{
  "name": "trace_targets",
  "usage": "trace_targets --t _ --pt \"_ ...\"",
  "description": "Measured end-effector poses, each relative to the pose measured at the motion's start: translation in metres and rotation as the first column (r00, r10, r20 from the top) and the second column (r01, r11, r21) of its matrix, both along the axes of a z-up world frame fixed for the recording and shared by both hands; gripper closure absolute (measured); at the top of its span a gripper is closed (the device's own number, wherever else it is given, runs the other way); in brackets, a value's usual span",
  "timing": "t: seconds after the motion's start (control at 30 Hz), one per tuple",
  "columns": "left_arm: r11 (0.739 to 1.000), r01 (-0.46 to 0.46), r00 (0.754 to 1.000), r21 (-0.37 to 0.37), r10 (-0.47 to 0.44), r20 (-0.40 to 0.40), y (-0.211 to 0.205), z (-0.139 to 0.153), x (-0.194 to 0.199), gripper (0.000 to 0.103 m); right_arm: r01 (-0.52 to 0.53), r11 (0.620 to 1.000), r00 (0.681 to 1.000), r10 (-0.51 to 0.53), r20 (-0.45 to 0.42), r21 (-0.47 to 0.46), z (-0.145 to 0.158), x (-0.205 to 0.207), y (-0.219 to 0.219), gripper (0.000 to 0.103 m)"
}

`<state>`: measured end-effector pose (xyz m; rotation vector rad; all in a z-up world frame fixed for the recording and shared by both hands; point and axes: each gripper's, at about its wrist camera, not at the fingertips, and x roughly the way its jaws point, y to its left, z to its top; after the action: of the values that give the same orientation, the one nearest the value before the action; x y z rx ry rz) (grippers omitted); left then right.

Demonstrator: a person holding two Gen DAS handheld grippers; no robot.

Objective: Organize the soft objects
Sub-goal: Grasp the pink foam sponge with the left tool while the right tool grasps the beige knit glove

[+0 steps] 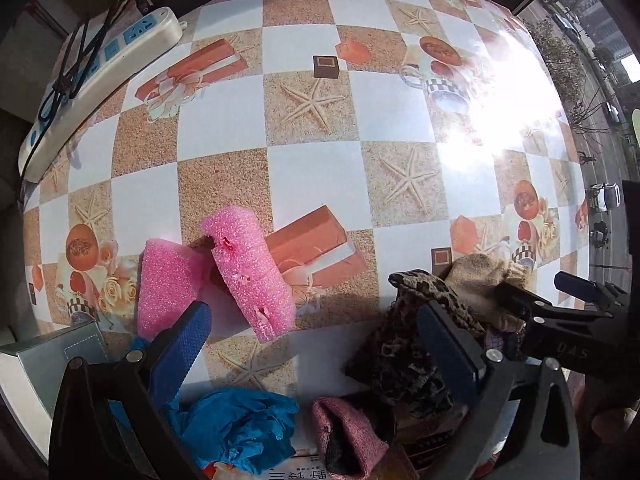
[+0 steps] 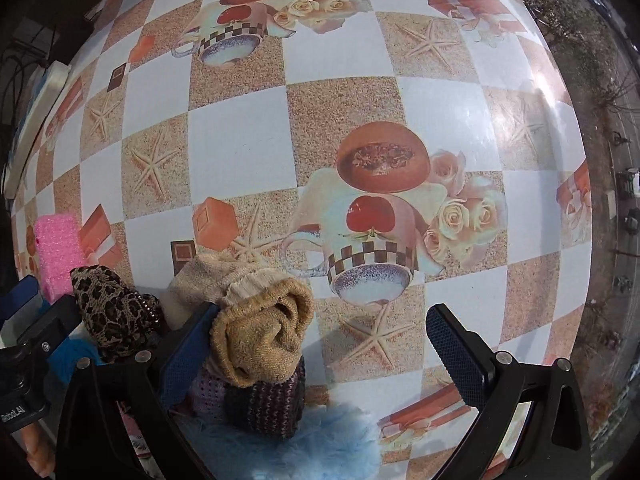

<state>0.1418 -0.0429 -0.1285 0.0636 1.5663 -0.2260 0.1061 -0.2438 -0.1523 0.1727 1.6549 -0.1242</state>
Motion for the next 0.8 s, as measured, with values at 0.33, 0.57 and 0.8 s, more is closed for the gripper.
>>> trace_targets --t 0.33,0.57,0.8 --pt "1.000 -0.004 0.997 -0.028 0.005 0.071 0.013 0.025 0.018 0.000 0.159 0.987 0.984 -0.157 0.086 -0.017 0.031 -0.034 -0.078 0.000" --pt "0.992 -0.012 1.000 0.123 0.010 0.019 0.020 0.005 0.021 0.000 0.163 0.983 0.984 -0.169 0.065 0.085 0.032 -0.036 -0.050 0.000" --pt "0.979 0.000 0.999 0.202 0.008 -0.041 -0.017 -0.037 0.025 0.000 0.138 0.989 0.990 -0.139 0.012 0.055 0.005 -0.015 -0.019 0.000"
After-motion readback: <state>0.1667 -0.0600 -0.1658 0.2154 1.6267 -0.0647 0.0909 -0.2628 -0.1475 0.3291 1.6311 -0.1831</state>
